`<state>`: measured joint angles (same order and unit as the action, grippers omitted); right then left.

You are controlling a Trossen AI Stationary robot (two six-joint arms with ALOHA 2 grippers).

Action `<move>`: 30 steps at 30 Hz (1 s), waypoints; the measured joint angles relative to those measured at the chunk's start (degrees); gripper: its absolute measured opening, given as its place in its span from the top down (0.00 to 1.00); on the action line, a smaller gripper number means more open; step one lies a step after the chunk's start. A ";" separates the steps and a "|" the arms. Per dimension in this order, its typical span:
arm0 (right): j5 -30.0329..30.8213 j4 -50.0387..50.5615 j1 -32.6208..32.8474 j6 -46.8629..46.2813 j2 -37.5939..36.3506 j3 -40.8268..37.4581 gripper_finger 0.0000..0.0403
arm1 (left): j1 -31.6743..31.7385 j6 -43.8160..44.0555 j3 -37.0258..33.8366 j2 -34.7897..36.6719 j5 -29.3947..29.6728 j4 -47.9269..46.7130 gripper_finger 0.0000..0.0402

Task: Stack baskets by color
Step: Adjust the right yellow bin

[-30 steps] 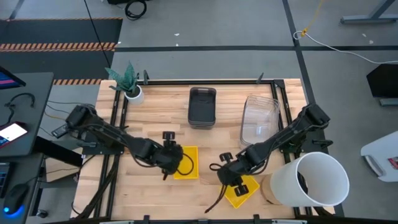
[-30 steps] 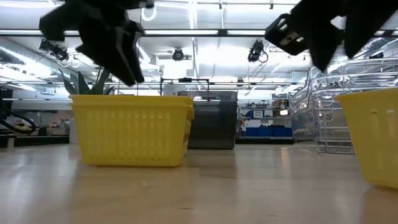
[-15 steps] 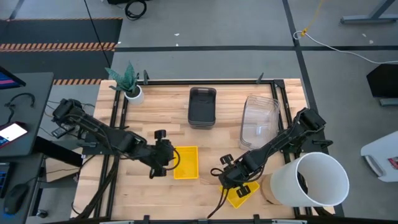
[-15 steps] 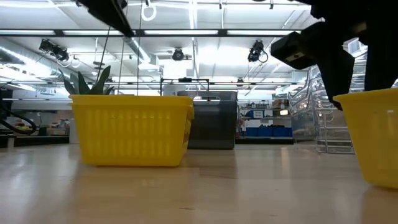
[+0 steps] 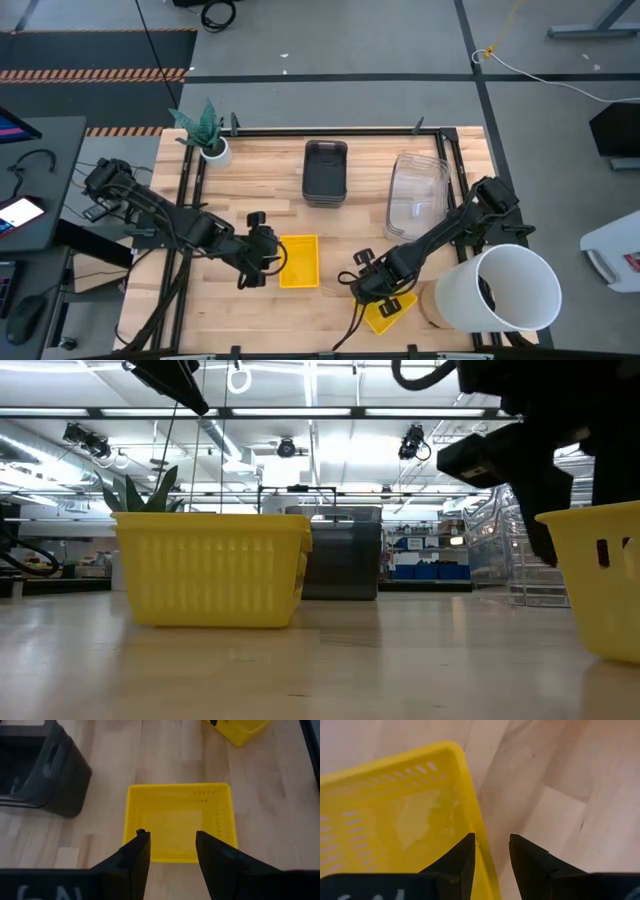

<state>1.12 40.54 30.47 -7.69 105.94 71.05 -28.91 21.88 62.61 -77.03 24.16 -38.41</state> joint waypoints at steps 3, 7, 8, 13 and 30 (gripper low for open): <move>5.36 -0.76 -0.75 0.27 0.55 0.00 0.69 | -0.02 -0.01 0.00 -0.01 -0.46 -0.17 0.59; 16.16 -1.79 -2.48 -0.19 0.69 0.00 0.69 | 0.00 -0.02 0.00 -0.03 -0.48 0.17 0.59; 18.35 -2.42 -3.06 -0.54 0.69 0.00 0.69 | 0.00 -0.03 0.00 -0.04 -0.48 0.11 0.59; 24.59 -2.79 -7.55 -6.94 0.69 0.00 0.69 | 0.00 -0.05 0.00 -0.04 -0.50 0.30 0.59; 24.51 14.77 -15.82 -12.80 0.43 9.75 0.69 | 0.00 0.41 0.02 -3.71 -1.23 6.90 0.59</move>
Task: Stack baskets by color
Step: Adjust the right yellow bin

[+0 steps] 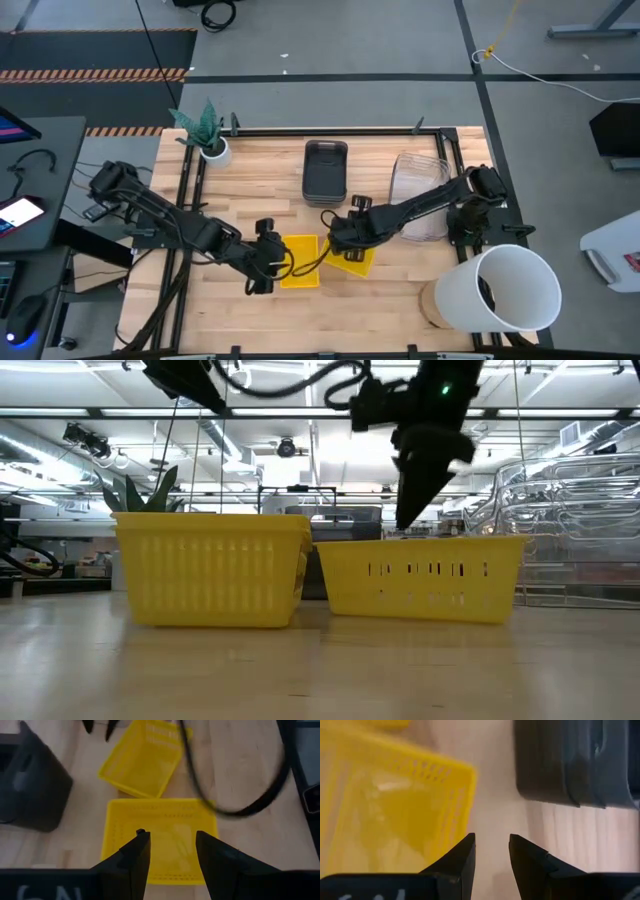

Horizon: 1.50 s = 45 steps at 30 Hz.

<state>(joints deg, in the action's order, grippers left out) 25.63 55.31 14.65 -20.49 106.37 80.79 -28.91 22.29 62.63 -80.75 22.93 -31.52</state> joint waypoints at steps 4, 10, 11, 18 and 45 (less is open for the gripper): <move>-6.45 4.29 2.29 10.27 -0.15 1.62 0.69 | 0.00 -0.21 0.00 -1.34 -2.72 -0.14 0.59; -11.78 7.36 6.20 18.20 -0.09 0.52 0.70 | 0.00 -0.03 0.00 -1.42 -5.18 -1.96 0.59; -11.17 8.32 6.73 17.37 -0.09 0.40 0.70 | -0.04 -0.01 0.00 -1.39 -5.19 -2.15 0.59; 0.20 11.90 8.24 7.05 0.01 0.41 0.70 | 0.05 0.03 0.00 -1.01 -5.17 -3.44 0.59; -22.67 -2.89 5.58 5.97 1.42 -4.00 0.70 | 0.07 1.98 0.00 -1.00 -6.49 -2.17 0.59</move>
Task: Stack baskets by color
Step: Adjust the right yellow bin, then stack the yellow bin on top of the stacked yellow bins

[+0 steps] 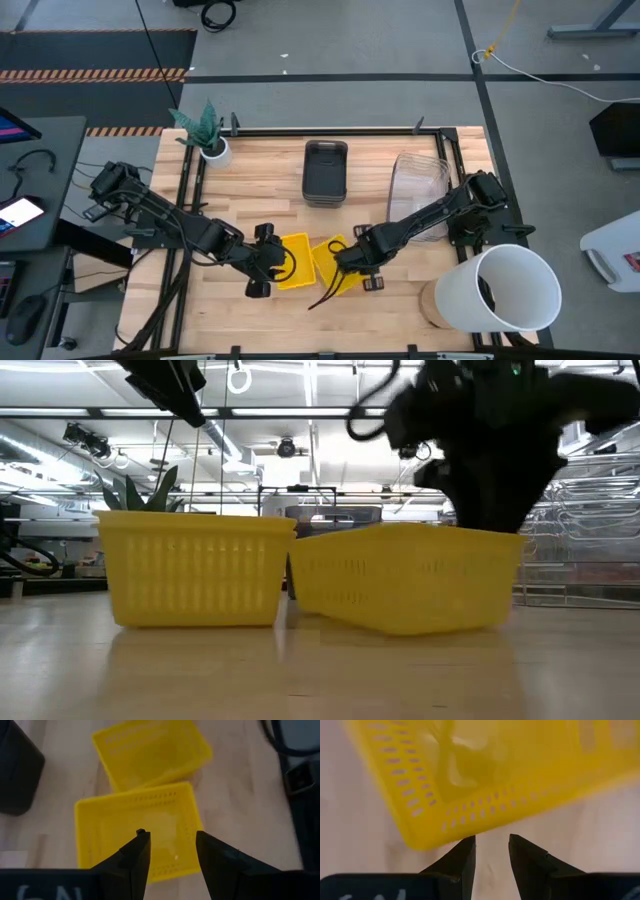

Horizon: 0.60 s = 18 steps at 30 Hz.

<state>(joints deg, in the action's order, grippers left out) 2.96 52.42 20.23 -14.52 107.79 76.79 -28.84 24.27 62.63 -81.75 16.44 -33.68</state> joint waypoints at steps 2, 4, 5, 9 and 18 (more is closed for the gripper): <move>-1.41 -4.97 0.38 0.10 0.00 0.00 0.70 | 0.00 1.32 0.00 0.00 -0.34 0.81 0.59; -2.55 -8.43 0.53 0.41 0.00 0.00 0.70 | -0.04 2.27 0.00 0.02 -0.71 0.91 0.59; -2.81 -9.34 0.57 0.52 0.00 0.02 0.70 | -0.04 2.57 0.00 0.01 -0.73 1.09 0.59; -2.57 -7.62 0.56 0.10 0.00 0.02 0.70 | -0.04 5.11 0.00 -0.13 -1.54 1.47 0.59; -0.91 3.70 -0.26 -1.93 -0.80 0.02 0.70 | 0.18 6.52 -0.02 -7.29 -7.44 10.78 0.59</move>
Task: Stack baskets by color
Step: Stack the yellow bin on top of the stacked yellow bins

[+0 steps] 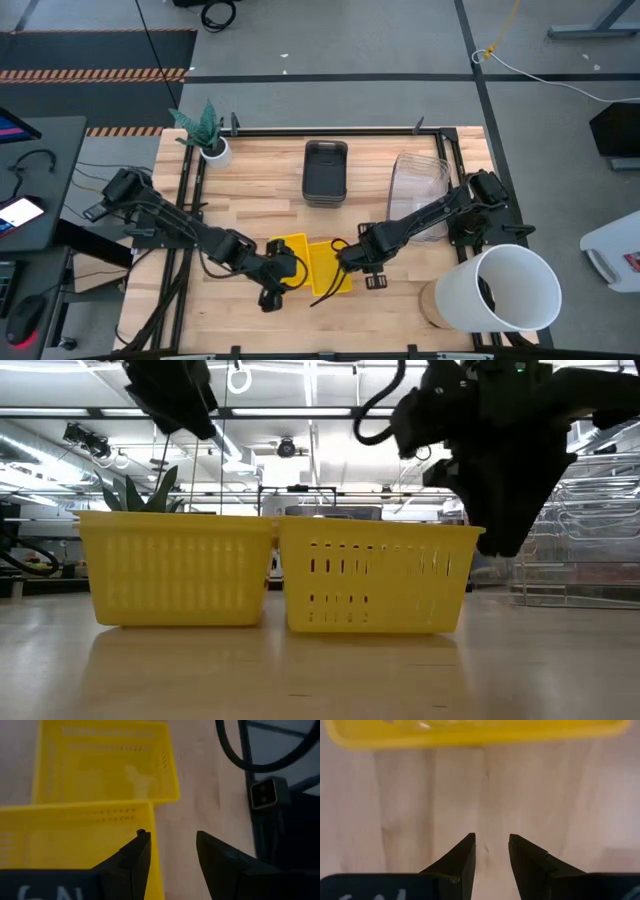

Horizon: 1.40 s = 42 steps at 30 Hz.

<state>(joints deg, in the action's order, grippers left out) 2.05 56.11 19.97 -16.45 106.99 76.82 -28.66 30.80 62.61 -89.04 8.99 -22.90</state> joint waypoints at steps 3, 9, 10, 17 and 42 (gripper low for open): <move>2.69 2.55 0.00 -0.04 -1.96 0.00 0.70 | 0.74 1.59 1.90 -2.80 -1.56 0.04 0.59; 13.01 3.16 0.00 1.48 -8.85 0.02 0.70 | 0.47 1.11 8.77 -8.52 -3.21 -1.38 0.59; 14.95 2.92 -0.09 1.75 -10.06 0.02 0.70 | 0.46 1.10 9.82 -9.40 -3.33 -1.88 0.59; 22.28 3.61 -1.70 2.06 -16.56 0.02 0.70 | 1.43 -0.45 14.81 -14.72 0.36 -0.33 0.59; 26.16 6.00 -5.16 2.04 -25.64 -0.01 0.70 | 2.28 -5.11 18.08 -25.50 3.03 3.98 0.59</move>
<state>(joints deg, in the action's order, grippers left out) 28.21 62.11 14.81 -14.41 81.35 76.81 -26.38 25.68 80.68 -114.54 12.02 -18.92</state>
